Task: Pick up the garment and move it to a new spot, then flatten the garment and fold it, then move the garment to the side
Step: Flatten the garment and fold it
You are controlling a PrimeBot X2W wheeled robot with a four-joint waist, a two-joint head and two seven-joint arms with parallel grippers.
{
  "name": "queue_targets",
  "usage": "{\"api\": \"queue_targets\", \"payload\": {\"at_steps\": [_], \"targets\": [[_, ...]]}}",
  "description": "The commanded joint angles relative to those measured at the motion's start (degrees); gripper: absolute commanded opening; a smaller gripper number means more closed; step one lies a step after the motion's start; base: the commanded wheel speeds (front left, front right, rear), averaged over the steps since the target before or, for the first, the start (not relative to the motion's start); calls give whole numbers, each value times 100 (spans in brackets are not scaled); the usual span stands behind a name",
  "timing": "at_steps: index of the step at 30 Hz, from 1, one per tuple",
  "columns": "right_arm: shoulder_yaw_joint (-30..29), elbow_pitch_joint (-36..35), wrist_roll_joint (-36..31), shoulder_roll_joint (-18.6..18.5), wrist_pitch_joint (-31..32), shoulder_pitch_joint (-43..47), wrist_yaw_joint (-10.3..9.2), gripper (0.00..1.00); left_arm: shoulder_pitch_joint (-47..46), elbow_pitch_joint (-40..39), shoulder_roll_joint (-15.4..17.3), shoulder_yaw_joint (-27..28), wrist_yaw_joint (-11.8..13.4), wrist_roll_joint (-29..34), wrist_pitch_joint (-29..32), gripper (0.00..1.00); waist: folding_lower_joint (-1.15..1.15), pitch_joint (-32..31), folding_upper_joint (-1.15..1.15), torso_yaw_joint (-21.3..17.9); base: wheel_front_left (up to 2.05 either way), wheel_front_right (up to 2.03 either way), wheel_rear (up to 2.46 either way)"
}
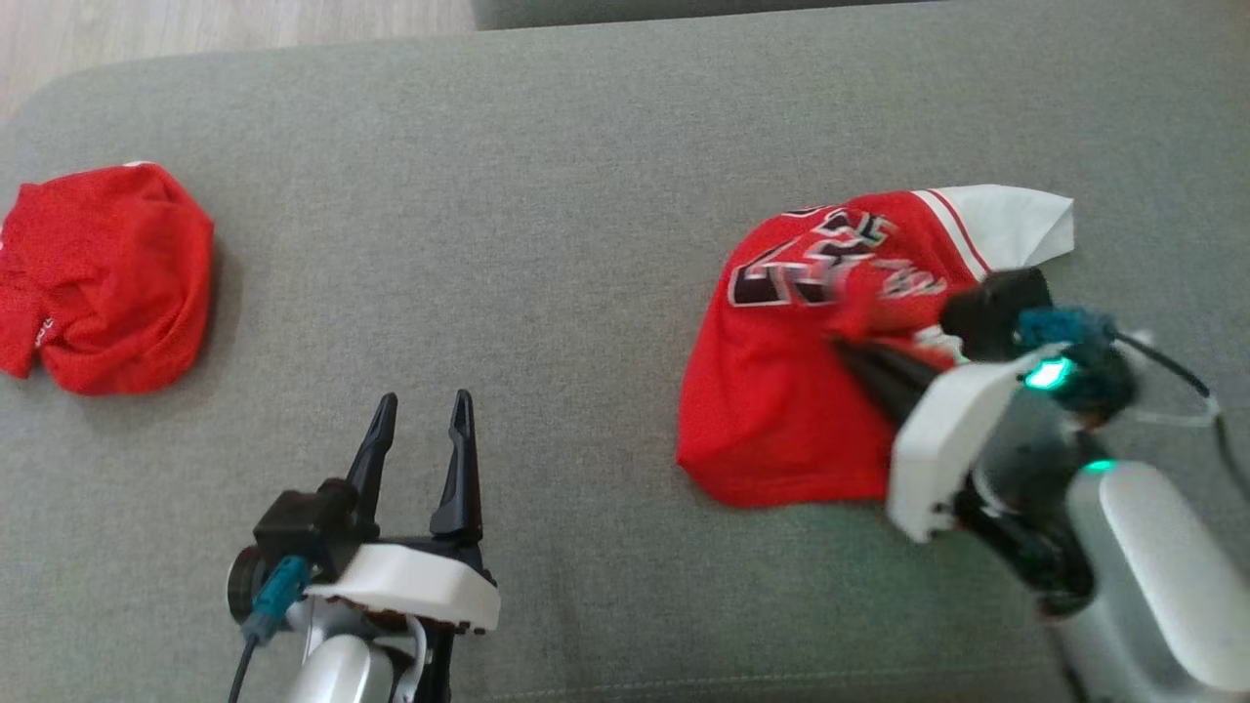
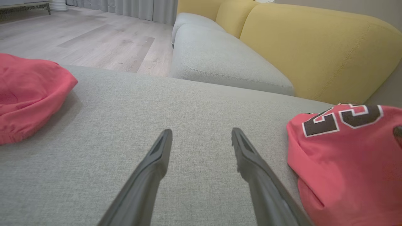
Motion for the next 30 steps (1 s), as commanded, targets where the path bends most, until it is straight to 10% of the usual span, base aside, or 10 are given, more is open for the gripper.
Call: {"api": "queue_targets", "payload": {"at_steps": [1, 8, 19, 20, 21, 22, 30], "targets": [[-43, -376, 331, 221, 120, 1, 43, 0, -172, -172, -11, 156, 17, -26, -70, 100, 0, -17, 0, 5, 0, 0, 0], [-242, -836, 1341, 1198, 934, -344, 43, 0, -183, -150, -11, 130, 21, -46, -70, 100, 0, -108, 0, 105, 0, 0, 0], [-349, 455, 2584, 1462, 765, -985, 43, 0, -209, -148, -11, -62, 94, -196, -70, 100, 0, -200, 0, 527, 0, 0, 0], [-333, 655, 2418, 1462, 685, -1062, 43, 10, -212, -156, -11, -85, 106, -210, -70, 100, 0, -186, 0, 559, 0, 0, 0], [-310, 831, 2259, 1462, 599, -1134, 43, 72, -218, -165, -11, -105, 121, -227, -70, 100, 0, -171, 0, 587, 0, 0, 0], [-272, 970, 2070, 1463, 521, -1201, 43, 100, -227, -174, -11, -125, 132, -241, -70, 100, 0, -154, 0, 615, 0, 0, 0], [165, 460, 420, 1234, -7, -1189, 43, 100, -226, -245, -11, -72, 201, -271, -70, 100, 0, -53, 0, 601, 0, 0, 0]]}}
